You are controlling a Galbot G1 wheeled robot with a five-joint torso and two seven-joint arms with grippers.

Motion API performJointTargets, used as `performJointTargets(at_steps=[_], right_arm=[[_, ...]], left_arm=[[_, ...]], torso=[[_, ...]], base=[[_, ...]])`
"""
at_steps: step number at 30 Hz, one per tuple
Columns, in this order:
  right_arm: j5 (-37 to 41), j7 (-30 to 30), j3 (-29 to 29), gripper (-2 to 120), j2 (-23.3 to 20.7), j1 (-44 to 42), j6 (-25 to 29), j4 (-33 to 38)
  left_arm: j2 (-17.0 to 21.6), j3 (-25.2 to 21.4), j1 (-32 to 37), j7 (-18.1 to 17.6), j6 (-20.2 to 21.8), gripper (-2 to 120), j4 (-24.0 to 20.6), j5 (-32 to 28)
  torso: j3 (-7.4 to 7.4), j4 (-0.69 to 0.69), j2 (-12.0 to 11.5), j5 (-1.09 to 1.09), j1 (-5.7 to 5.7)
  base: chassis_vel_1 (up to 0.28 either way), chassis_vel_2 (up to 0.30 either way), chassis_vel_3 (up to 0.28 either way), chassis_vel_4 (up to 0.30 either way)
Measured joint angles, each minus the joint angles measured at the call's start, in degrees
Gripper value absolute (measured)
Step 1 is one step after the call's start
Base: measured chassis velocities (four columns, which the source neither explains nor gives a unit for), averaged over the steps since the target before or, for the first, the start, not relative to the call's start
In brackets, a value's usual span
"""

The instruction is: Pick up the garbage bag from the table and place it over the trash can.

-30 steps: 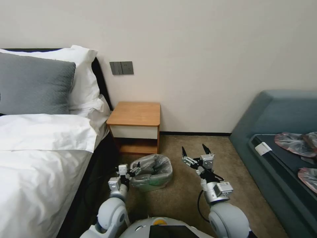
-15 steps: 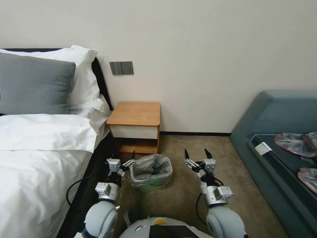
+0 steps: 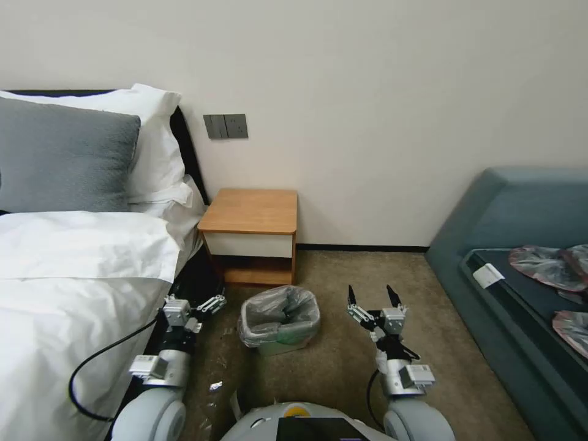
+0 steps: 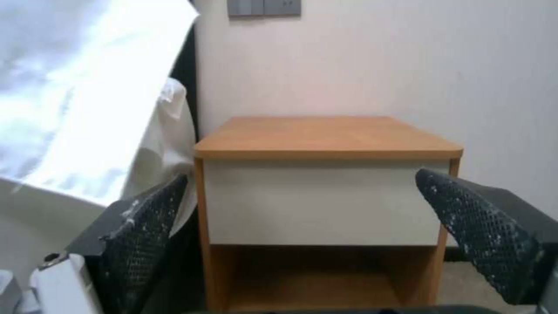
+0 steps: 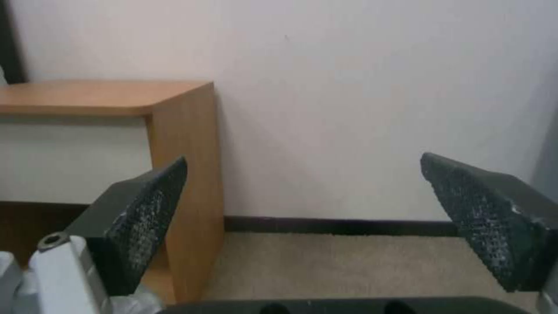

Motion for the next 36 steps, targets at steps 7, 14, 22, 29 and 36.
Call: performJointTargets(at_steps=[7,14,22,29,36], right_arm=[[-2.56,0.5,0.06,100,0.6,-1.73,0.87,2.33],[-3.87,1.22,0.29,100,0.42,-2.36,0.58,3.71],[-3.93,1.36,0.35,100,0.3,-2.41,0.5,3.75],[-3.92,1.37,0.35,100,0.27,-2.38,0.45,3.75],[-3.9,1.4,0.34,100,0.25,-2.34,0.41,3.75]], left_arm=[[-1.31,0.08,4.14,0.82,-0.64,100,-1.27,1.59],[-2.43,4.15,7.94,-1.09,-1.47,100,-1.58,3.63],[-2.44,4.32,7.94,-1.24,-1.5,100,-1.58,3.7],[-2.42,4.34,7.84,-1.27,-1.5,100,-1.58,3.71],[-2.39,4.34,7.78,-1.3,-1.5,100,-1.57,3.7]], torso=[[0.0,0.0,0.0,0.0,0.0],[0.0,0.0,0.0,0.01,0.0],[0.01,0.0,0.0,0.0,0.0],[0.0,0.0,0.0,0.0,0.0],[0.0,0.0,0.0,0.0,0.0]], base=[[0.0,0.0,0.0,0.0],[0.0,0.0,0.0,0.0],[0.0,0.0,0.0,0.0],[0.0,0.0,0.0,0.0],[0.0,0.0,0.0,0.0]])
